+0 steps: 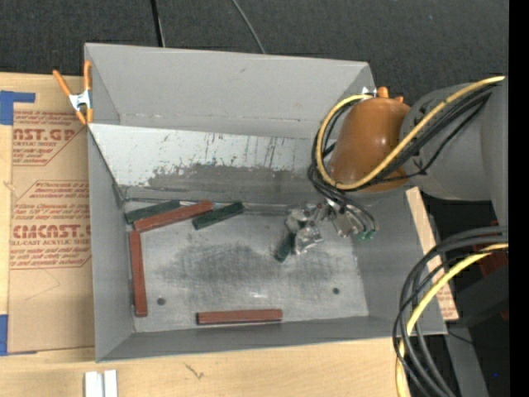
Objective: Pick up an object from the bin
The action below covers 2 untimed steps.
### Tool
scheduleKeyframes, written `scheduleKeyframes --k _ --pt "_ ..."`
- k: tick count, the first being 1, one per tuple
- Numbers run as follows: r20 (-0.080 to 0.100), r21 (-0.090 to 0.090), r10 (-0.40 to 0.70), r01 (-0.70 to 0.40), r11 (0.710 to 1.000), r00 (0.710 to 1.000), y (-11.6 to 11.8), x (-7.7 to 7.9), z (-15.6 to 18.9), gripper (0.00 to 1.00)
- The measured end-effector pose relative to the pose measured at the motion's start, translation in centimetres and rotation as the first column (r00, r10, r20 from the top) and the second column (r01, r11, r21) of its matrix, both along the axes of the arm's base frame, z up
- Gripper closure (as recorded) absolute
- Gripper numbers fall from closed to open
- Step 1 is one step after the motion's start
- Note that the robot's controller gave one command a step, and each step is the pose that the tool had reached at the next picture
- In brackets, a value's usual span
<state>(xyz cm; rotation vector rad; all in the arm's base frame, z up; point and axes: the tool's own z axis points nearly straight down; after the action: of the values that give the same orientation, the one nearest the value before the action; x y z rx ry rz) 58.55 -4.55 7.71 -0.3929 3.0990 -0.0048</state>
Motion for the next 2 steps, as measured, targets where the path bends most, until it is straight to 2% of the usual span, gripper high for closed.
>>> scheduleKeyframes --k 1,2 --pt "0.0 0.0 0.0 0.0 1.0 1.0 0.0 0.0 0.0 1.0" --pt "-0.014 0.001 0.017 -0.017 1.0 1.0 -1.1 -0.9 14.1 1.0"
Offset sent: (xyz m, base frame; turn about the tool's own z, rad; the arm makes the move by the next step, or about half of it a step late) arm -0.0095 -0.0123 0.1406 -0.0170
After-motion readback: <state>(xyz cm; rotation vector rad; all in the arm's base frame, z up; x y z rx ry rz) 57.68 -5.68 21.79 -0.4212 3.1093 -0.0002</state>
